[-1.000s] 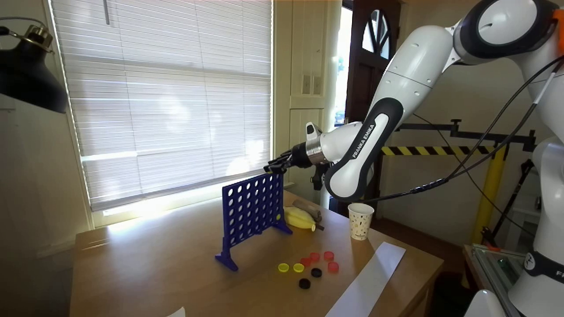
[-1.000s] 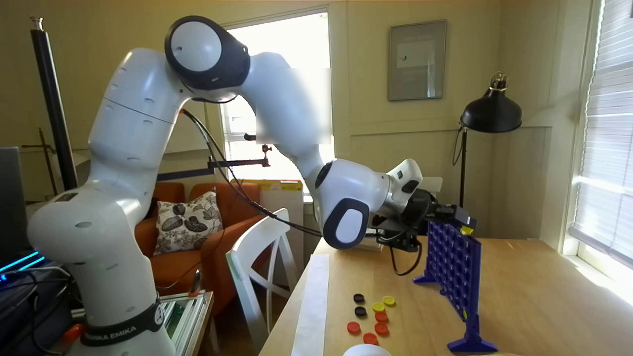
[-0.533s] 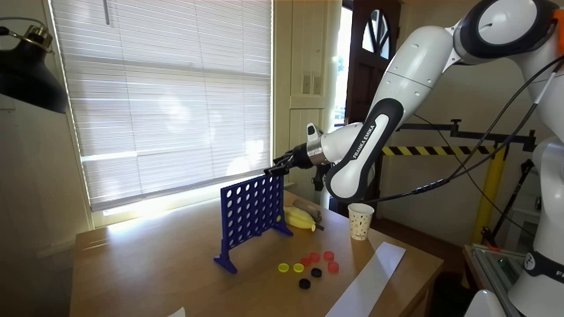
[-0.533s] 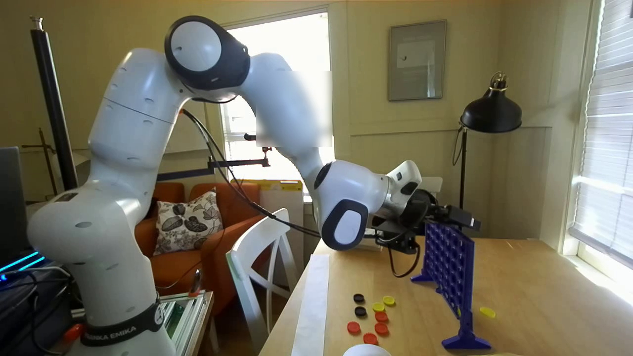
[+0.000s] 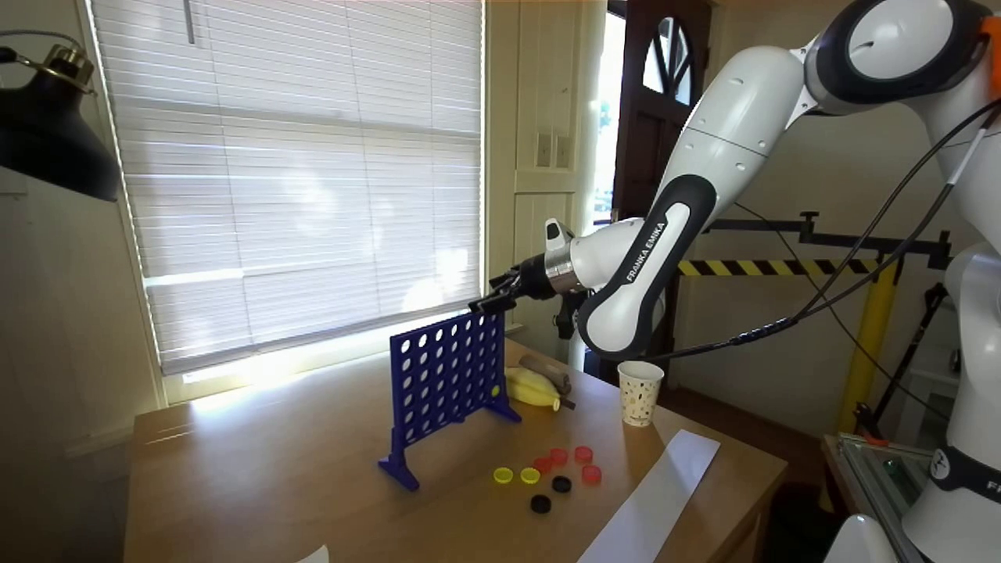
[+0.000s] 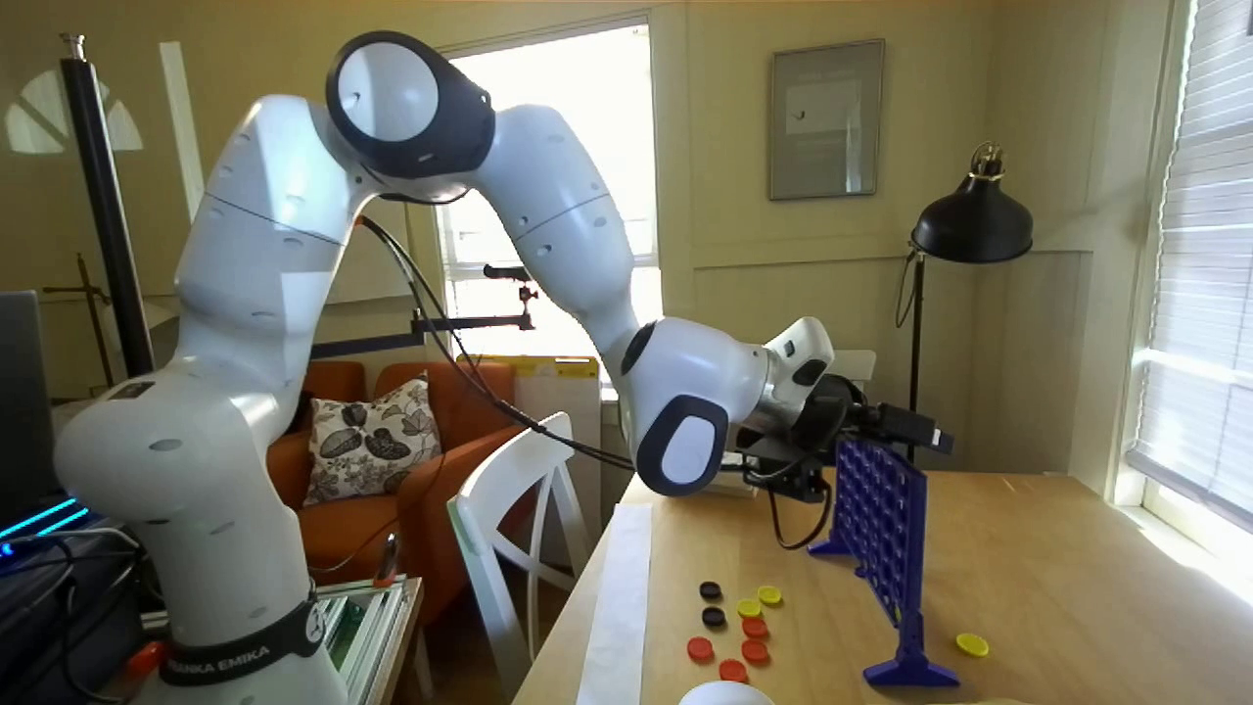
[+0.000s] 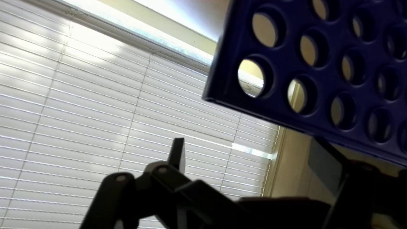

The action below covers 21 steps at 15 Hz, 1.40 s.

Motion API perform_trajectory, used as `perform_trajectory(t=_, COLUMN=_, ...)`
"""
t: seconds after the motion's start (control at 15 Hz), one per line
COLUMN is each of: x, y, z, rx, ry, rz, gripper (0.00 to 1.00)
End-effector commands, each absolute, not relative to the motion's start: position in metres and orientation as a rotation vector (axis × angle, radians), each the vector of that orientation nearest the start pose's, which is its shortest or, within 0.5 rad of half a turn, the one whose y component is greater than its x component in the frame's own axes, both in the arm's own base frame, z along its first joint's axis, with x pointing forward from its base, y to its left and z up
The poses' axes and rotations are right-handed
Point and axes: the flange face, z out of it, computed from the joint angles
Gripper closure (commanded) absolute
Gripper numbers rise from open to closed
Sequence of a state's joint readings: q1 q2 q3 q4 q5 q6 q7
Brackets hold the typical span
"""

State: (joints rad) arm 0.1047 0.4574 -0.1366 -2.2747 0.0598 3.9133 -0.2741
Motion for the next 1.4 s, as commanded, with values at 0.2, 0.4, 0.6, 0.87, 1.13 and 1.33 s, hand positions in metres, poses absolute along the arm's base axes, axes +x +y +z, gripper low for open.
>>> perform_trajectory(t=0.2, x=0.56, y=-0.015, z=0.319, rx=-2.739, ry=-0.313, rz=-1.96, gripper=0.0)
perform_trajectory(t=0.4, x=0.553, y=-0.013, z=0.33, rx=-2.702, ry=-0.291, rz=-2.005, gripper=0.0)
perform_trajectory(t=0.6, x=0.54, y=-0.007, z=0.342, rx=-2.694, ry=-0.226, rz=-1.947, gripper=0.0)
perform_trajectory(t=0.87, x=0.522, y=0.006, z=0.35, rx=-2.741, ry=-0.219, rz=-1.73, gripper=0.0)
perform_trajectory(t=1.13, x=0.511, y=0.022, z=0.347, rx=-2.847, ry=-0.234, rz=-1.408, gripper=0.0)
perform_trajectory(t=1.33, x=0.509, y=0.041, z=0.339, rx=-2.907, ry=-0.268, rz=-1.169, gripper=0.0)
